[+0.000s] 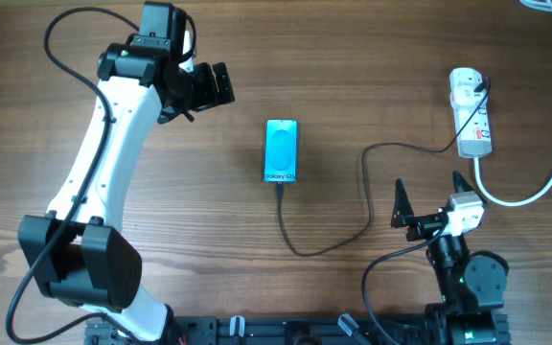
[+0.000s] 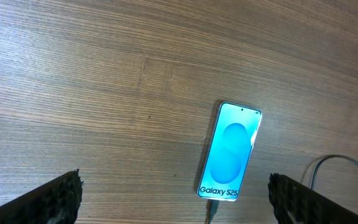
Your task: Plug charger to phone and switch on socket
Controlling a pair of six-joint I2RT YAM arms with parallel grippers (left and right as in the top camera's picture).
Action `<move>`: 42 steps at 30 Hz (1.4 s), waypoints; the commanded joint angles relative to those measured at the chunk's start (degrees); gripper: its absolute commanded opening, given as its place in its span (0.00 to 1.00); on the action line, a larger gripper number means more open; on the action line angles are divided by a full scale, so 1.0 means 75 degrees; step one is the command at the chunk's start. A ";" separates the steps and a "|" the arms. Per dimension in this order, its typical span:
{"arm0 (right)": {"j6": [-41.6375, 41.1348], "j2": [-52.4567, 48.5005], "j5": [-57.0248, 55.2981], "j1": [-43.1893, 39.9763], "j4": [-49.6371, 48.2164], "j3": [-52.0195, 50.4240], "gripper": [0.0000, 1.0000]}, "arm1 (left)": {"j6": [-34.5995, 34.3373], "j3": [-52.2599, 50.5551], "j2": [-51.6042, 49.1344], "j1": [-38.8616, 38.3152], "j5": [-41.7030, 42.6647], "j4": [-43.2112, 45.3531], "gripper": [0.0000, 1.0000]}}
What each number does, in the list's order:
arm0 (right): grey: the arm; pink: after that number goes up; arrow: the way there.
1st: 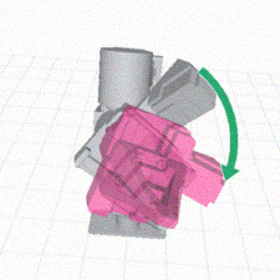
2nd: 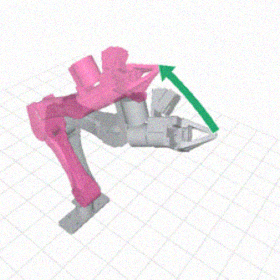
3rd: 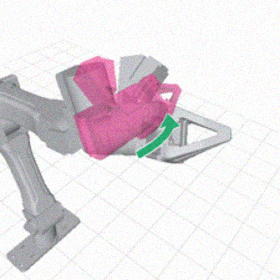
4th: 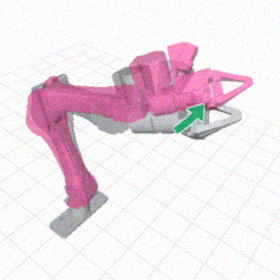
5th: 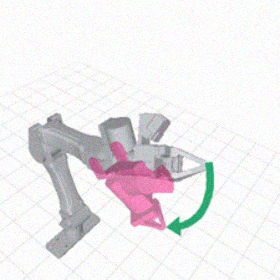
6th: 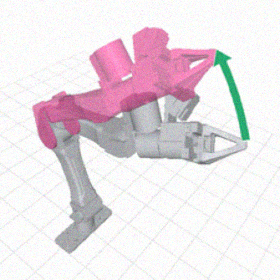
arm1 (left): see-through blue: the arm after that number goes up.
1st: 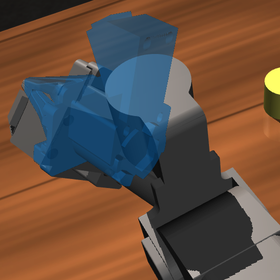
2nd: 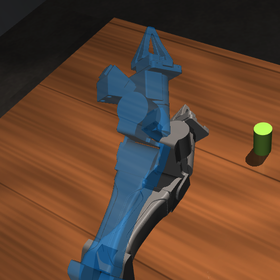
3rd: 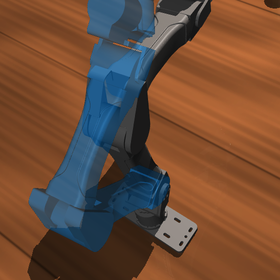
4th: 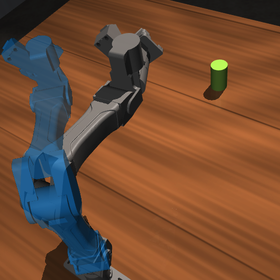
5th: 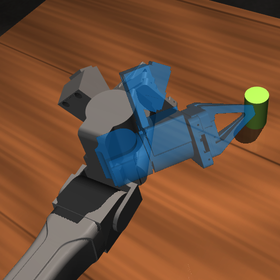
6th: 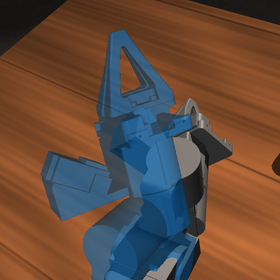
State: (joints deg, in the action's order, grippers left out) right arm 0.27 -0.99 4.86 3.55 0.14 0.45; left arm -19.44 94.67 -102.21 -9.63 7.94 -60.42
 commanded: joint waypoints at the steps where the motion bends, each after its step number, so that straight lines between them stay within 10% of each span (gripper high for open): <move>1: -0.0058 0.0105 0.0009 -0.0026 -0.0032 -0.0017 1.00 | -0.0070 -0.0023 -0.0044 -0.0020 -0.0076 -0.0006 1.00; 42: -0.0055 0.0105 0.0009 -0.0026 -0.0032 -0.0017 1.00 | -0.0047 -0.0023 0.0539 -0.0035 -0.1046 -0.0519 1.00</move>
State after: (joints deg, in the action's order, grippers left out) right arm 0.27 -0.99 4.86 3.55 0.14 0.45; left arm -19.44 94.67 -101.65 -9.69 1.28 -63.13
